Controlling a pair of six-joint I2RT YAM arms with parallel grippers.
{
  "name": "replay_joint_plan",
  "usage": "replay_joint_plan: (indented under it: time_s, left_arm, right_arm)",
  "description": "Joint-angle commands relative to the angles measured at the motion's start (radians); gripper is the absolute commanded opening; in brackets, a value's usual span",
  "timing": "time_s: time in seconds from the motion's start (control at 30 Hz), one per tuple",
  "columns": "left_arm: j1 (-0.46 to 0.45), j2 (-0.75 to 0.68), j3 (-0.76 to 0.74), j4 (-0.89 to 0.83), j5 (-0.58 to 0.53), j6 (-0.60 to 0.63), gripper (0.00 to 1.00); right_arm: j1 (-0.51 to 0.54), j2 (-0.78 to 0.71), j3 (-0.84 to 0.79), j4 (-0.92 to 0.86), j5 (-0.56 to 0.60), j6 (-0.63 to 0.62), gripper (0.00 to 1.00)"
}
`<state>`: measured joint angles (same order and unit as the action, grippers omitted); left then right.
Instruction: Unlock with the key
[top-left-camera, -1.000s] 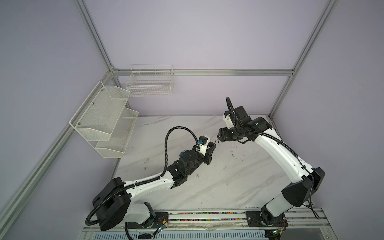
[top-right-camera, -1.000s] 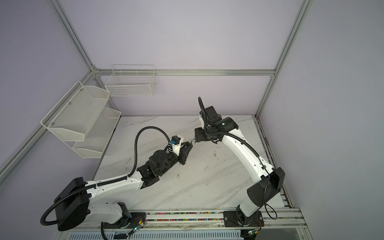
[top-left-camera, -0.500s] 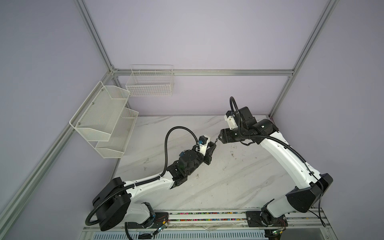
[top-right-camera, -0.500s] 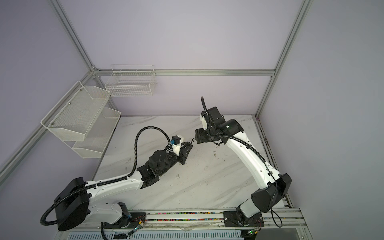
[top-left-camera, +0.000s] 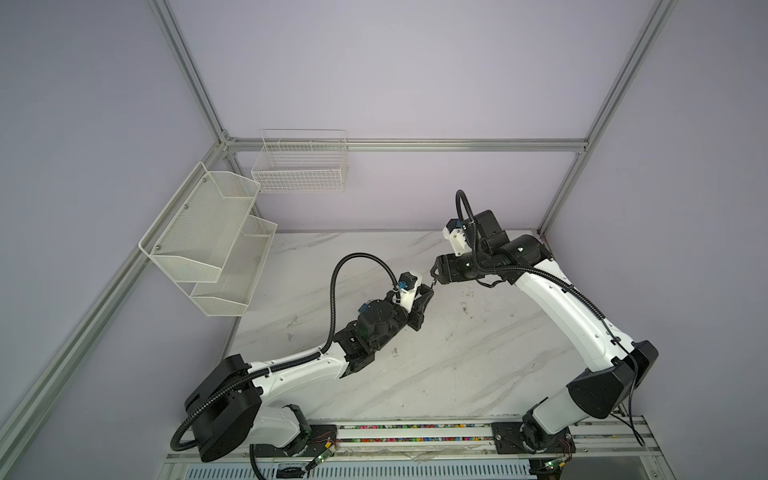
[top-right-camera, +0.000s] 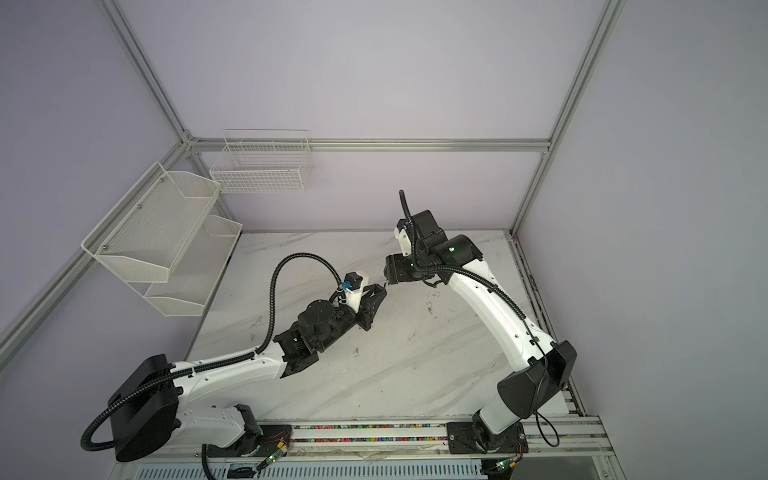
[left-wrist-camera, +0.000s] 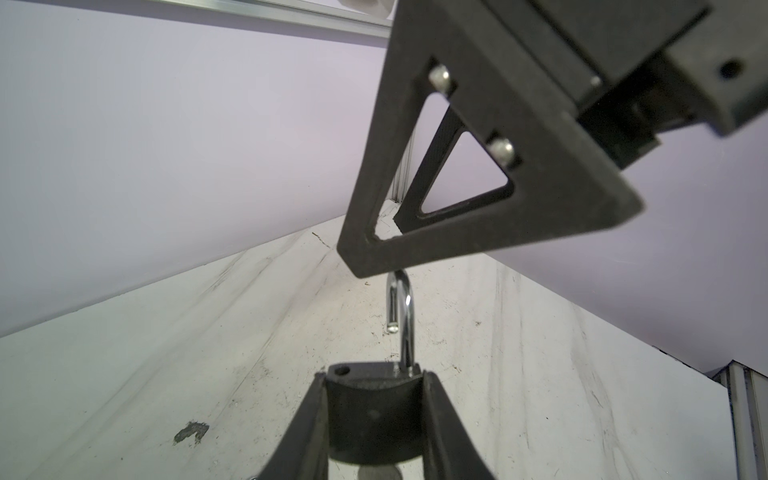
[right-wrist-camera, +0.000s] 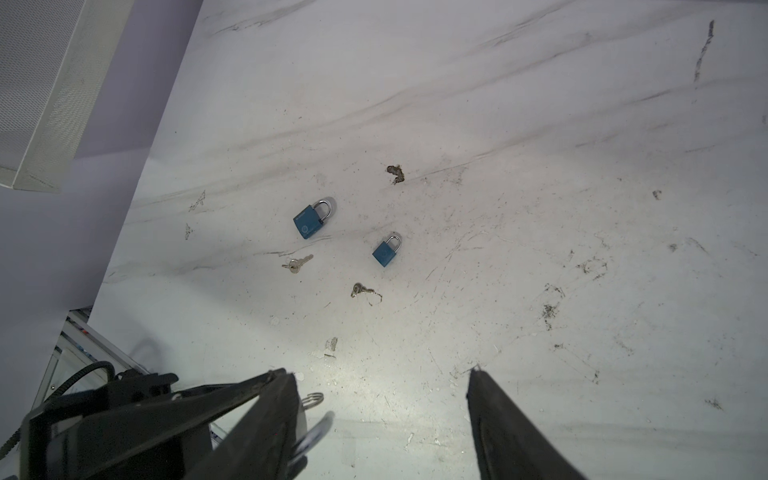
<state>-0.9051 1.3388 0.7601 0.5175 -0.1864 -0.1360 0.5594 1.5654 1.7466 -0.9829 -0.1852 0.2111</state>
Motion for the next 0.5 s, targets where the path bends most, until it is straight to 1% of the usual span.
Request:
replay_joint_plan:
  time_s: [0.0, 0.03, 0.1, 0.23, 0.37, 0.43, 0.47]
  left_arm:
    - [-0.005, -0.015, 0.005, 0.089, 0.006, 0.023, 0.0]
    - [-0.005, -0.017, 0.007, 0.089, 0.004, 0.023, 0.0]
    - [-0.004, -0.017, 0.004, 0.093, 0.003, 0.023, 0.0]
    - [-0.006, -0.016, 0.006, 0.104, 0.003, 0.022, 0.0]
    - [-0.006, -0.012, 0.011, 0.113, 0.01, 0.022, 0.0]
    - [-0.006, -0.008, 0.016, 0.111, 0.013, 0.024, 0.0]
    - [-0.007, -0.009, 0.016, 0.112, 0.016, 0.024, 0.0]
  right_arm:
    - [-0.036, -0.029, -0.025, -0.004, -0.051, -0.016, 0.69]
    - [-0.053, -0.036, -0.034, -0.003, -0.081, -0.016, 0.69]
    - [-0.064, -0.047, -0.045, -0.006, -0.102, -0.017, 0.69]
    - [-0.066, -0.076, -0.076, -0.007, -0.137, -0.025, 0.69]
    - [-0.066, -0.108, -0.11, 0.009, -0.203, -0.045, 0.69]
    - [-0.067, -0.114, -0.111, 0.0, -0.186, -0.039, 0.69]
    - [-0.067, -0.119, -0.103, -0.009, -0.142, -0.03, 0.69]
